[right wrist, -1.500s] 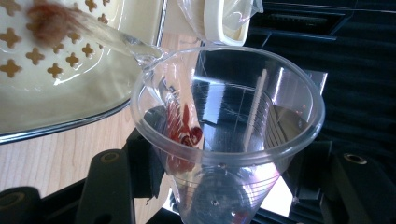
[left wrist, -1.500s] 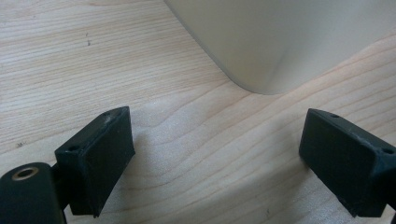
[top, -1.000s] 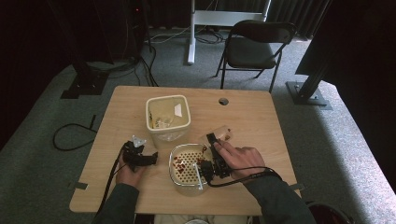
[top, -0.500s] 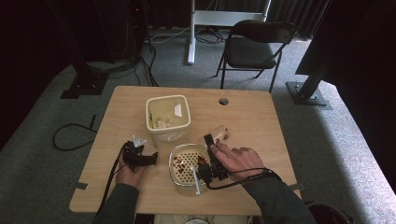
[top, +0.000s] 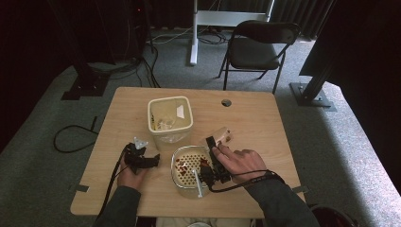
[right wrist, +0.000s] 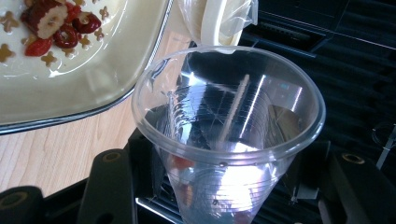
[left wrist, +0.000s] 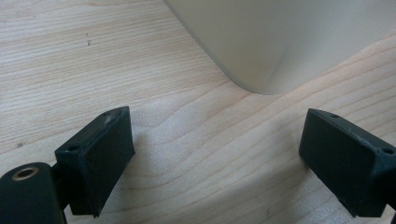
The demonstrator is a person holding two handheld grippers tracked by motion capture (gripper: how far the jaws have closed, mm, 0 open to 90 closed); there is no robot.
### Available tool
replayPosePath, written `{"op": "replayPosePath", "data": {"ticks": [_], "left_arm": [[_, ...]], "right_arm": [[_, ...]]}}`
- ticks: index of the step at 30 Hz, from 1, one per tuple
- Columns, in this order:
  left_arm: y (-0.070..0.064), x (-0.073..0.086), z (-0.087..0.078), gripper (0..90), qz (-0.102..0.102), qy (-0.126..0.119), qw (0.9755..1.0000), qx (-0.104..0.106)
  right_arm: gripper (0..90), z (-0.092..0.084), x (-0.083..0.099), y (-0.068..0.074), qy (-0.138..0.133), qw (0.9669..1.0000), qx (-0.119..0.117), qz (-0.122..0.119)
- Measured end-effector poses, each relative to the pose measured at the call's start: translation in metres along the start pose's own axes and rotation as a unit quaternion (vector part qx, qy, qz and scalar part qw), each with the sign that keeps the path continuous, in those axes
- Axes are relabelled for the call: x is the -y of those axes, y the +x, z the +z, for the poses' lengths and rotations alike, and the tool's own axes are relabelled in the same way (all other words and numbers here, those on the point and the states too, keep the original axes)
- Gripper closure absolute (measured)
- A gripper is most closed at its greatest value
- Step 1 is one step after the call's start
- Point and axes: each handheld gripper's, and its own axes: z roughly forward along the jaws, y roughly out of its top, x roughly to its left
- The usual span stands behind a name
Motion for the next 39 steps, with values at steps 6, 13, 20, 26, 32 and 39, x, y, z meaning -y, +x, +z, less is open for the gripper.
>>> {"op": "replayPosePath", "data": {"ticks": [6, 13, 20, 26, 32, 39], "left_arm": [[0.0, 0.0, 0.0, 10.7, 0.0, 0.0, 1.0, 0.0], [-0.0002, 0.0, 0.0001, 10.7, -0.001, -0.001, 1.0, 0.0], [-0.0001, 0.0, 0.0001, 10.7, -0.001, -0.001, 1.0, 0.0], [-0.0001, 0.0, 0.0001, 10.7, -0.001, -0.001, 1.0, 0.0], [0.0001, 0.0, -0.0001, 10.7, 0.001, 0.0, 1.0, 0.0], [0.0001, 0.0, -0.0001, 10.6, 0.0, 0.001, 1.0, 0.001]], "right_arm": [[41.9, 0.0005, -0.0003, 0.0007, -0.002, 1.0, -0.002, 0.003], [41.9, 0.0008, -0.0004, 0.0015, 0.0, 1.0, -0.003, 0.002], [41.9, 0.0011, -0.0005, 0.002, 0.0, 1.0, -0.004, 0.003], [41.8, 0.0014, -0.0007, 0.0023, -0.001, 1.0, -0.005, 0.003], [41.8, 0.0019, -0.0009, 0.0036, -0.003, 1.0, -0.006, 0.003], [41.8, 0.0026, 0.0003, 0.004, -0.006, 0.9999, -0.01, 0.01]]}}
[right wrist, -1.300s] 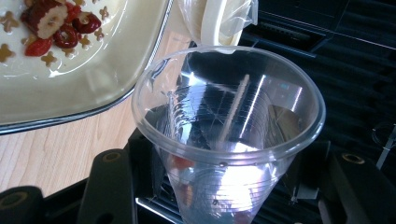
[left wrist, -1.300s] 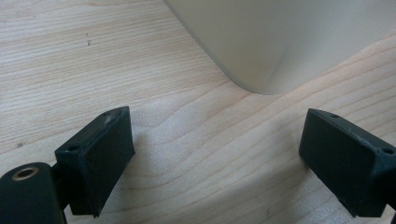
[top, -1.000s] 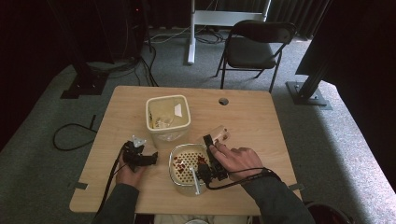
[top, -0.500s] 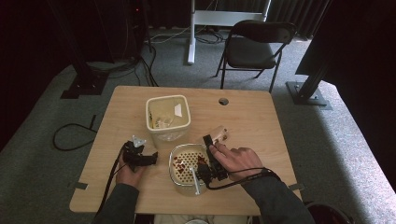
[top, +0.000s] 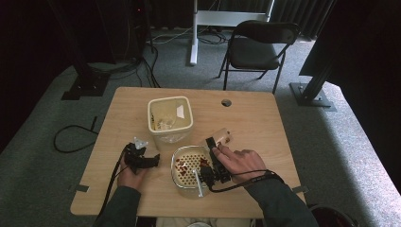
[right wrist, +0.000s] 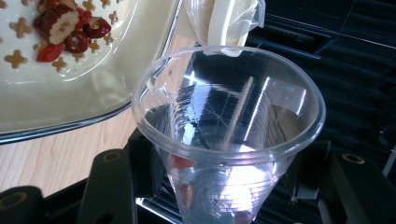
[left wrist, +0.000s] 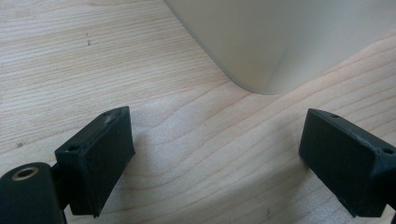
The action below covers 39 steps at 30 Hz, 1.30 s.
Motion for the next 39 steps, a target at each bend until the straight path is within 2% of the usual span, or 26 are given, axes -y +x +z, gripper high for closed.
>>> {"op": "replayPosePath", "data": {"ticks": [4, 8, 10, 25, 32, 39], "left_arm": [[0.0, 0.0, 0.0, 10.6, 0.0, 0.0, 1.0, 0.0], [0.0, 0.0, 0.0, 10.7, 0.001, 0.0, 1.0, 0.0], [0.0, 0.0, 0.0, 10.6, 0.001, 0.0, 1.0, 0.0], [0.0, 0.0, 0.0, 10.6, 0.0, 0.0, 1.0, -0.001], [0.0, 0.0, 0.0, 10.7, 0.0, 0.0, 1.0, -0.001], [0.0, 0.0, 0.0, 10.7, 0.0, 0.0, 1.0, -0.001]], "right_arm": [[41.7, 0.002, 0.003, -0.002, -0.016, 0.9997, -0.008, 0.017], [41.7, 0.004, 0.008, -0.003, -0.032, 0.9979, -0.022, 0.051], [41.7, 0.006, 0.01, -0.001, -0.029, 0.9976, -0.025, 0.058], [41.6, 0.007, 0.01, 0.002, -0.036, 0.9969, -0.026, 0.064], [41.6, 0.007, 0.014, 0.004, -0.056, 0.992, -0.035, 0.108], [41.5, 0.009, 0.022, 0.003, -0.082, 0.9818, -0.049, 0.164]]}}
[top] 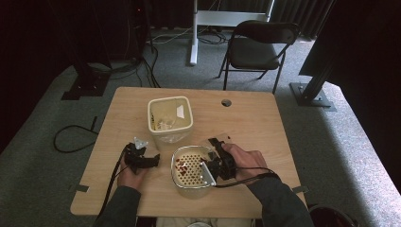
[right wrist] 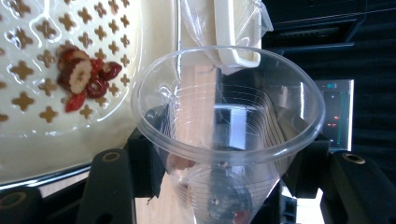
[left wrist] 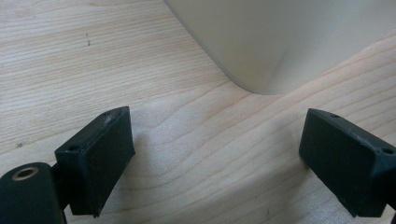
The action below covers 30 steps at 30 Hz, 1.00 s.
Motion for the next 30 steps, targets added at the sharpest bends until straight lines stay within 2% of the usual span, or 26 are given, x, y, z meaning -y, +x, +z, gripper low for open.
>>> {"op": "replayPosePath", "data": {"ticks": [3, 7, 8, 9, 11, 14, 18, 24, 28, 30], "left_arm": [[0.0, 0.0, 0.0, 10.7, 0.0, 0.0, 1.0, 0.0], [0.0, 0.0, 0.0, 10.7, 0.0, 0.0, 1.0, 0.0], [0.0, 0.0, 0.0, 10.7, 0.0, 0.0, 1.0, 0.0], [0.0, 0.0, 0.0, 10.6, 0.0, 0.0, 1.0, 0.0], [0.0, 0.0, 0.0, 10.7, 0.0, 0.0, 1.0, 0.0], [0.0, 0.0, 0.0, 10.6, 0.0, 0.0, 1.0, 0.0], [0.0, 0.0, 0.0, 10.7, 0.0, 0.0, 1.0, 0.0], [0.0, 0.0, 0.0, 10.7, 0.0, 0.0, 1.0, 0.0], [0.0, 0.0, 0.0, 10.7, 0.0, 0.0, 1.0, 0.0], [0.0, 0.0, 0.0, 10.7, 0.0, 0.0, 1.0, 0.0]], "right_arm": [[41.5, 0.0, 0.003, -0.001, -0.012, 0.9996, -0.007, 0.025], [41.5, -0.001, 0.008, -0.007, -0.042, 0.9957, -0.023, 0.08], [41.5, -0.001, 0.009, -0.008, -0.048, 0.9945, -0.026, 0.089], [41.5, -0.001, 0.009, -0.008, -0.048, 0.9945, -0.026, 0.089], [41.5, -0.002, 0.013, -0.013, -0.069, 0.9885, -0.038, 0.129], [41.5, -0.001, 0.018, -0.016, -0.089, 0.9811, -0.051, 0.164], [41.5, 0.001, 0.023, -0.019, -0.114, 0.9658, -0.069, 0.222], [41.5, 0.005, 0.032, -0.026, -0.14, 0.944, -0.085, 0.286], [41.5, 0.008, 0.041, -0.031, -0.156, 0.9251, -0.097, 0.332], [41.4, 0.01, 0.045, -0.035, -0.163, 0.9135, -0.104, 0.358]]}}
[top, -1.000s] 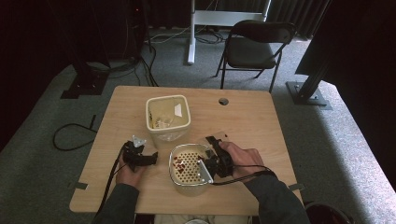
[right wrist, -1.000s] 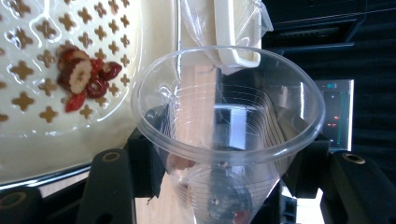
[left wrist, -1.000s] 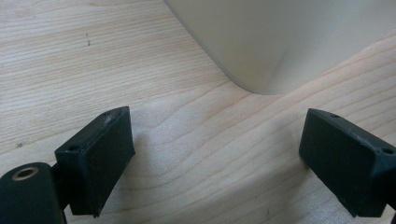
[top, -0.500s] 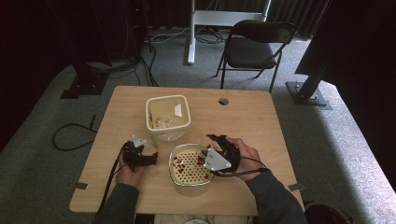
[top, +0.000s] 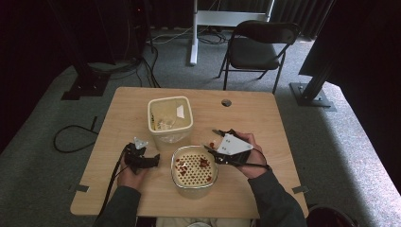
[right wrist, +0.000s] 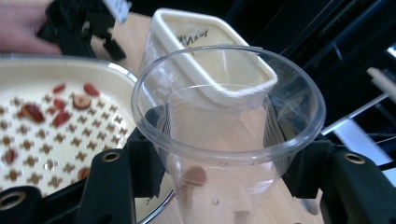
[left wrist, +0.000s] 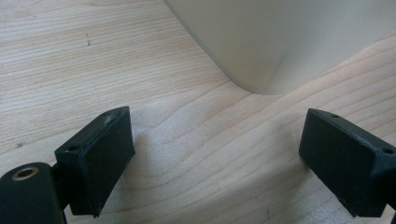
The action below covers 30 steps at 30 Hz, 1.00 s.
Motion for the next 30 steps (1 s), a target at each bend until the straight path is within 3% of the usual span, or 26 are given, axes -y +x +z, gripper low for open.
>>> {"op": "replayPosePath", "data": {"ticks": [3, 5, 6, 9, 12, 20, 30], "left_arm": [[0.0, 0.0, 0.0, 10.6, -0.001, -0.001, 1.0, 0.0], [0.0, 0.0, 0.0, 10.7, -0.001, -0.001, 1.0, 0.0], [0.0, 0.0, 0.0, 10.7, -0.001, -0.001, 1.0, 0.0], [0.0, 0.0, 0.0, 10.7, 0.0, 0.0, 1.0, 0.0], [0.0, 0.0, 0.0, 10.7, 0.0, 0.0, 1.0, 0.0], [0.0, 0.0, 0.0, 10.6, 0.0, 0.0, 1.0, 0.0], [0.0, 0.0, 0.0, 10.7, 0.0, 0.0, 1.0, 0.0]], "right_arm": [[41.4, 0.0, 0.002, -0.012, -0.011, 0.9987, -0.01, 0.049], [41.4, 0.0, 0.005, -0.022, -0.016, 0.9952, -0.023, 0.094], [41.4, 0.0, 0.005, -0.022, -0.016, 0.9952, -0.023, 0.094], [41.3, 0.0, 0.009, -0.032, -0.028, 0.9881, -0.036, 0.147], [41.2, 0.0, 0.013, -0.039, -0.039, 0.9828, -0.038, 0.176], [41.0, 0.003, 0.014, -0.046, -0.036, 0.9791, -0.03, 0.198], [41.0, 0.01, 0.008, -0.052, -0.044, 0.977, -0.031, 0.206]]}}
